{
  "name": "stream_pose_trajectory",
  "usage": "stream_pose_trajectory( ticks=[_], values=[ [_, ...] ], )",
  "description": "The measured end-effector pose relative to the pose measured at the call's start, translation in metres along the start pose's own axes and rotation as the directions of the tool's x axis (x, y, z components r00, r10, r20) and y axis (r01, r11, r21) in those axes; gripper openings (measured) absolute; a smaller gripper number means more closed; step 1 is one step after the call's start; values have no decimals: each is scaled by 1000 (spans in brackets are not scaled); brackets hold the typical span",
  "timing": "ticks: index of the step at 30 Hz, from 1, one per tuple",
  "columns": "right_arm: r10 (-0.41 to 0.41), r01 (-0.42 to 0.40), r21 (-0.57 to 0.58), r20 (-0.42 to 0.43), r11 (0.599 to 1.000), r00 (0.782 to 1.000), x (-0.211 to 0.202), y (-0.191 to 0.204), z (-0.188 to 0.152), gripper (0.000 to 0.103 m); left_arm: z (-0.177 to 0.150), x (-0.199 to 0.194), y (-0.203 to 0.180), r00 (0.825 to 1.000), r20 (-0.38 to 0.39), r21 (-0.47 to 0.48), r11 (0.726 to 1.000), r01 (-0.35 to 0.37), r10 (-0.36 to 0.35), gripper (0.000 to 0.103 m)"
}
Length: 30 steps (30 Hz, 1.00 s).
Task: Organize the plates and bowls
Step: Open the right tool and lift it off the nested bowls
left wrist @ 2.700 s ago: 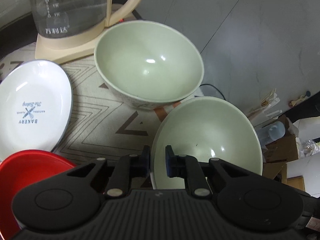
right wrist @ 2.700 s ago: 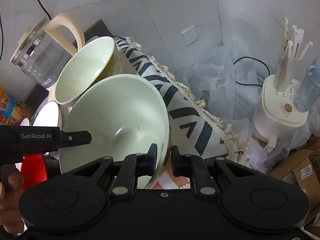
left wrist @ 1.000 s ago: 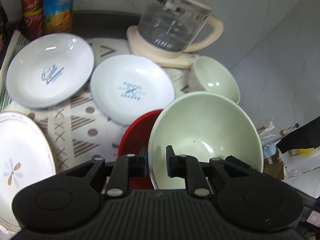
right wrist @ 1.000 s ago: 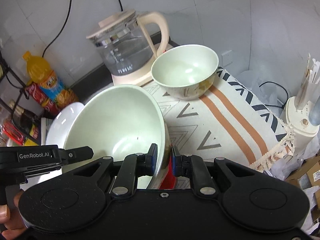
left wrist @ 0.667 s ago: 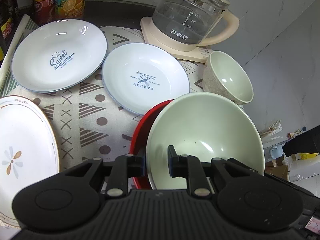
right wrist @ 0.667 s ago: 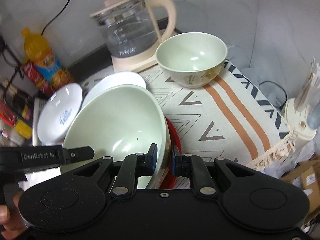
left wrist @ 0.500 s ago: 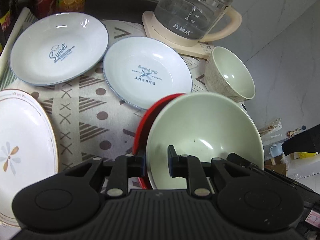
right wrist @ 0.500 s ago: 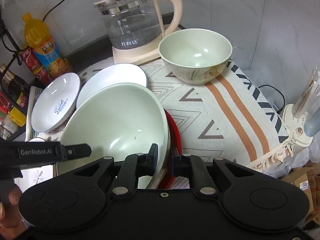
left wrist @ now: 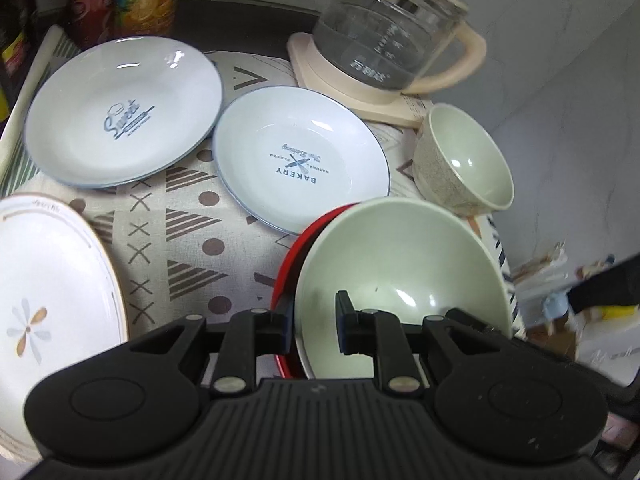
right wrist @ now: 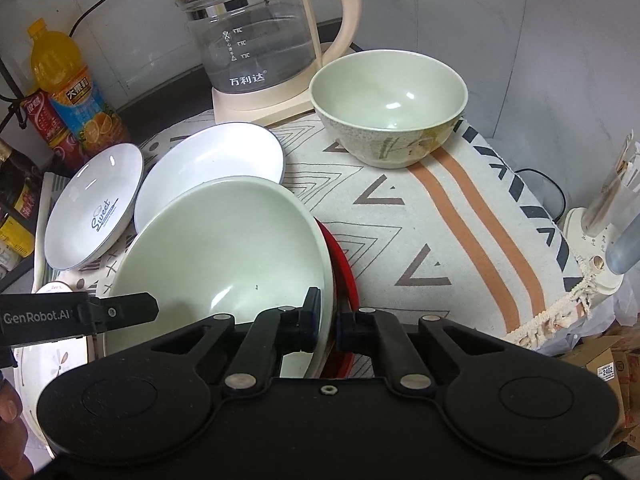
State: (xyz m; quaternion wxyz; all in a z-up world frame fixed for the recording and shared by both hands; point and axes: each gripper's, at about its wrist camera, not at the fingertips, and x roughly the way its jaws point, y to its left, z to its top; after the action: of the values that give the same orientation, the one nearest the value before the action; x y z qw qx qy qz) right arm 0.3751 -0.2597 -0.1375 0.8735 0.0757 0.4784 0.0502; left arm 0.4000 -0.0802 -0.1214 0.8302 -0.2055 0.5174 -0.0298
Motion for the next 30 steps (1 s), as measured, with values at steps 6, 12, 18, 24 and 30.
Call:
stream_pose_trajectory(
  ticks=[6, 12, 18, 24, 30],
  values=[
    [1, -1, -14, -1, 1000, 1000, 0, 2, -2, 7, 3, -3, -1, 1000, -1, -14, 1000, -9, 9, 21],
    [14, -14, -26, 2, 1000, 1000, -2, 1, -2, 7, 7, -10, 1, 1000, 10, -28, 1000, -5, 6, 24],
    [30, -30, -2, 3, 1000, 1000, -3, -1, -3, 8, 11, -19, 1, 998, 47, -13, 999, -37, 38, 36],
    [25, -27, -52, -38, 998, 999, -3, 10, -2, 17, 10, -19, 1, 996, 52, -8, 998, -67, 68, 49],
    [69, -71, -80, -26, 994, 997, -23, 15, 0, 40, 14, -23, -1, 990, 73, 7, 993, -121, 120, 75]
  ],
)
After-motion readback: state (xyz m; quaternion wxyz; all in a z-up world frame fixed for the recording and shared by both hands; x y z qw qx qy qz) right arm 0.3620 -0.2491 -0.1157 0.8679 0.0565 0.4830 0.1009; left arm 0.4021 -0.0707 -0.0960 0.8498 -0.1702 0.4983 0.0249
